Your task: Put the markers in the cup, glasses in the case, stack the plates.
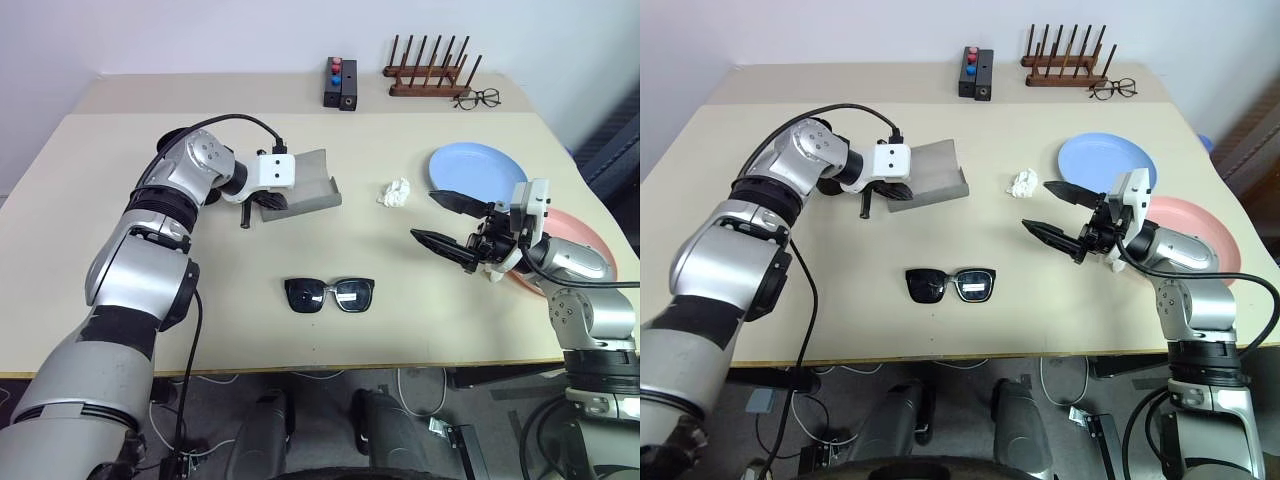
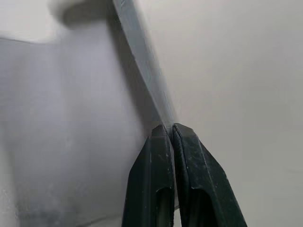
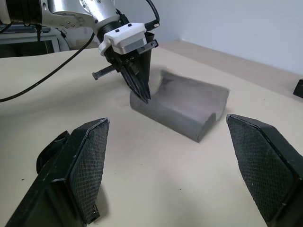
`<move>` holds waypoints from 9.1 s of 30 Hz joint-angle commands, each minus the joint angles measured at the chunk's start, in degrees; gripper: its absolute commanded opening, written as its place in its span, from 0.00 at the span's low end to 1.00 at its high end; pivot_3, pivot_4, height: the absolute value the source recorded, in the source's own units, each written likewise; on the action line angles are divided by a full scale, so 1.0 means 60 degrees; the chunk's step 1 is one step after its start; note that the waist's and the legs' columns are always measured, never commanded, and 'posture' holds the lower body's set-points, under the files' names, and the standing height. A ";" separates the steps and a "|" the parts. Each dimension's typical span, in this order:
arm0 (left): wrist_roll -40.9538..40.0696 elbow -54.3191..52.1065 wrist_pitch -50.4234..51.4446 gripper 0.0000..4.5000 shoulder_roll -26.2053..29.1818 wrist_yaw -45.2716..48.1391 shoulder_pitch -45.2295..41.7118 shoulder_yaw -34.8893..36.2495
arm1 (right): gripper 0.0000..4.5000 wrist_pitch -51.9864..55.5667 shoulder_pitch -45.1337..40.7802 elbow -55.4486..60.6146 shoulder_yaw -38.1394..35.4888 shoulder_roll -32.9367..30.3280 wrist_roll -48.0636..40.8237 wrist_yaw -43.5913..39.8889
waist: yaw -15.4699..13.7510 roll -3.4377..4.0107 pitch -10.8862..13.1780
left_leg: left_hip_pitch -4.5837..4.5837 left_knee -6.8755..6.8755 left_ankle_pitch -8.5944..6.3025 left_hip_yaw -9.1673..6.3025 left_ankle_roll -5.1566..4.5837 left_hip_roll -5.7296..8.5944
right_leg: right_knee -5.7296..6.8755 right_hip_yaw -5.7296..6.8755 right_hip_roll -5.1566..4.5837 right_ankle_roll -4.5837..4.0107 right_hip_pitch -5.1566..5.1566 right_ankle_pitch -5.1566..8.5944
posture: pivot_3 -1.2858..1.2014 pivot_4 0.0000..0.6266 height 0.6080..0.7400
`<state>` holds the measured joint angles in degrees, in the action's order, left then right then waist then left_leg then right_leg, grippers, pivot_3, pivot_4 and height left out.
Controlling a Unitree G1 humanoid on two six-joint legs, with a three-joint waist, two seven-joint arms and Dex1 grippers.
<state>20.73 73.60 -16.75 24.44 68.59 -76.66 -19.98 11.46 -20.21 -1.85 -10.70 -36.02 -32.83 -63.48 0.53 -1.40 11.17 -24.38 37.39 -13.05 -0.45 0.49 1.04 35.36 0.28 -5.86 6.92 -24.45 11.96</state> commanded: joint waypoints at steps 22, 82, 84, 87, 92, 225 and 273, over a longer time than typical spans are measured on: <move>-0.1592 -0.3486 0.0818 0.01 -0.0018 0.2610 0.1441 0.0619 | 0.90 -0.0234 0.0850 -0.0286 -0.0984 -0.1098 -0.0138 -0.1058 | -0.0013 0.0002 -0.0001 | -0.0002 0.0006 -0.0001 -0.0001 -0.0002 -0.0001 | 0.0005 -0.0001 0.0000 -0.0001 0.0000 -0.0001 | 0.52 0.24 1.00; -0.4590 -0.8216 0.4637 0.61 0.0601 0.3985 0.3254 -0.1113 | 0.90 -0.0233 0.4493 0.1234 -0.3033 -0.1463 -0.0521 -0.0899 | -0.0216 0.0020 -0.0011 | -0.0002 0.0106 -0.0022 0.0001 -0.0038 -0.0015 | 0.0024 -0.0007 -0.0003 -0.0040 0.0038 0.0021 | 0.52 0.24 1.00; -0.4407 -0.7790 0.4688 0.61 0.0276 0.3985 0.3074 -0.1176 | 0.90 -0.0221 0.4502 0.1362 -0.2973 -0.1407 -0.0550 -0.0825 | -0.0221 0.0020 -0.0011 | -0.0003 0.0106 -0.0023 0.0002 -0.0039 -0.0014 | 0.0021 -0.0007 -0.0003 -0.0041 0.0039 0.0021 | 0.52 0.24 1.00; -0.4049 -0.7296 0.4345 0.61 0.0004 0.3985 0.2880 -0.1308 | 0.90 -0.0205 0.4581 0.1560 -0.2968 -0.1326 -0.0577 -0.0722 | -0.0217 0.0020 -0.0011 | -0.0005 0.0109 -0.0025 0.0003 -0.0042 -0.0013 | 0.0019 -0.0007 -0.0003 -0.0041 0.0039 0.0021 | 0.52 0.24 1.00; -0.3725 -0.6811 0.4048 0.61 -0.0366 0.3909 0.2710 -0.1301 | 0.90 -0.0180 0.4877 0.1956 -0.3108 -0.1183 -0.0676 -0.0524 | -0.0215 0.0020 -0.0011 | -0.0004 0.0109 -0.0028 0.0004 -0.0047 -0.0013 | 0.0019 -0.0007 -0.0003 -0.0040 0.0038 0.0021 | 0.52 0.24 1.00; -0.1257 -0.1005 0.2340 0.01 -0.1852 -0.2755 -0.0635 0.0717 | 0.90 -0.1749 0.3530 0.0274 -0.1648 -0.1900 0.0333 -0.1747 | -0.0217 0.0041 -0.0012 | -0.0005 0.0124 -0.0047 0.0003 -0.0077 0.0002 | -0.0017 -0.0007 -0.0004 0.0019 0.0065 -0.0005 | 0.52 0.24 1.00; -0.5421 -0.9782 0.5224 0.99 -0.2427 -0.1015 0.4456 0.1426 | 0.90 0.1094 0.4873 0.0778 -0.3870 -0.2130 0.0986 0.2733 | -0.0356 0.0076 -0.0030 | 0.0001 0.0128 -0.0046 0.0008 -0.0078 0.0004 | -0.0010 -0.0014 -0.0007 -0.0018 0.0068 0.0011 | 0.52 0.24 1.00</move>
<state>-10.21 18.40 13.37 10.04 62.44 -49.28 -11.48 19.67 9.13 3.24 -32.98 -47.20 -27.73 -46.17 -1.60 -0.94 10.98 -24.37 38.17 -13.32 -0.40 0.02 1.06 35.30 0.20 -5.90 6.80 -24.04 12.02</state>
